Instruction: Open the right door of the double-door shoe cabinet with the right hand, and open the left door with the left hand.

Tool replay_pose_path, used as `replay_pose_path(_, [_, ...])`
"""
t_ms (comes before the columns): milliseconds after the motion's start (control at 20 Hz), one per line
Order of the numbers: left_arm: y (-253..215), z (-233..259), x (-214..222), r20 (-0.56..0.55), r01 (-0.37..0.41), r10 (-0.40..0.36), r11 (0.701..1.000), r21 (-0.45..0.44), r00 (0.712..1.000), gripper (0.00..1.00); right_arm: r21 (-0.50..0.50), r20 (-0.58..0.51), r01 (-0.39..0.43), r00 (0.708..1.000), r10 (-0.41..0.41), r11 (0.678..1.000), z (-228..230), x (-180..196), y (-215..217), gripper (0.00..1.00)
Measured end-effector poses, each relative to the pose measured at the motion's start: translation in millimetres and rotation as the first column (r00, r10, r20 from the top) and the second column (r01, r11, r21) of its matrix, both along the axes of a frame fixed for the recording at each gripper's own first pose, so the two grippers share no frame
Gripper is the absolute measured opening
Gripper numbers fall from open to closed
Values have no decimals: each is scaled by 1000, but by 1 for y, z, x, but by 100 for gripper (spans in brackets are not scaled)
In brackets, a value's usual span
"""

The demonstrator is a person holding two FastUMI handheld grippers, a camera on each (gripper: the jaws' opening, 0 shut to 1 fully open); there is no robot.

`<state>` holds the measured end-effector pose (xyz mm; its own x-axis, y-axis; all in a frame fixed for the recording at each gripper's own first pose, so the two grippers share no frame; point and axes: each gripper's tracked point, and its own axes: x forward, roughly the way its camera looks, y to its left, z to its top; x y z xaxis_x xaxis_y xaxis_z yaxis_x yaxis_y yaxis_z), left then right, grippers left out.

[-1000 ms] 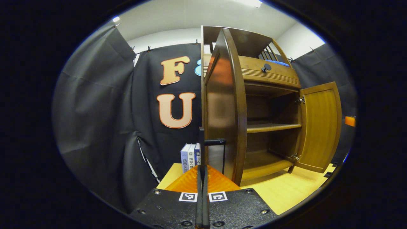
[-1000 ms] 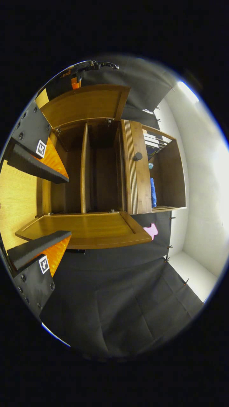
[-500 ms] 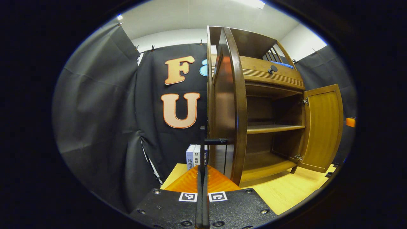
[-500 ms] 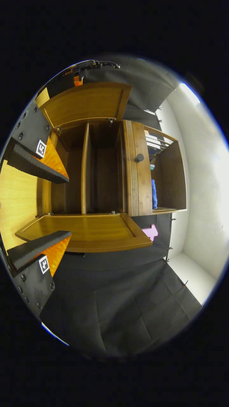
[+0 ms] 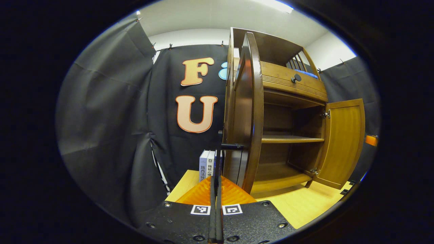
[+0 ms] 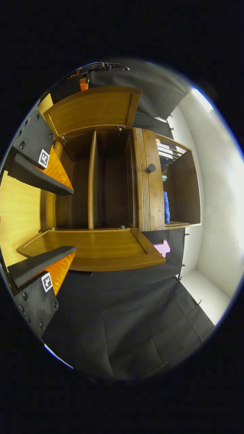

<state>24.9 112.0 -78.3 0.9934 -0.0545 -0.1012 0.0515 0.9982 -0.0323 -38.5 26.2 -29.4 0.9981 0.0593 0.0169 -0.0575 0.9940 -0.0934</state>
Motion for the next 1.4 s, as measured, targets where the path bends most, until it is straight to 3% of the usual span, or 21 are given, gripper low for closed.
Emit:
replay_pose_path(450, [-35,33,-49,22,70,-69,994,-87,997,1,23,-8,17,1000,-17,1000,1,5,-16,89])
replay_pose_path(500, [-41,37,-52,24,79,-77,992,-97,997,2,22,-8,18,1000,-18,1000,2,3,-18,96])
replay_pose_path(800, [-67,56,-66,54,101,-96,989,-107,994,0,25,30,45,999,-46,999,16,-5,-45,96])
replay_pose_path(1050, [-90,78,-71,109,77,-67,993,-92,992,48,43,29,69,997,-70,997,19,-7,-84,96])
replay_pose_path(1100, [-95,81,-72,117,73,-63,994,-83,991,45,45,24,76,997,-77,996,19,-8,-92,96])
replay_pose_path(1150, [-102,87,-74,127,72,-62,995,-75,990,56,46,20,83,996,-84,995,20,-9,-100,100])
replay_pose_path(1200, [-107,92,-76,142,67,-57,996,-66,988,58,49,20,88,996,-90,995,19,-11,-106,97])
replay_pose_path(1350, [-124,105,-83,181,70,-58,996,-59,982,89,58,22,98,995,-99,994,21,-19,-120,98])
replay_pose_path(1400, [-127,106,-84,183,69,-57,996,-62,982,92,59,21,101,994,-103,993,21,-22,-123,98])
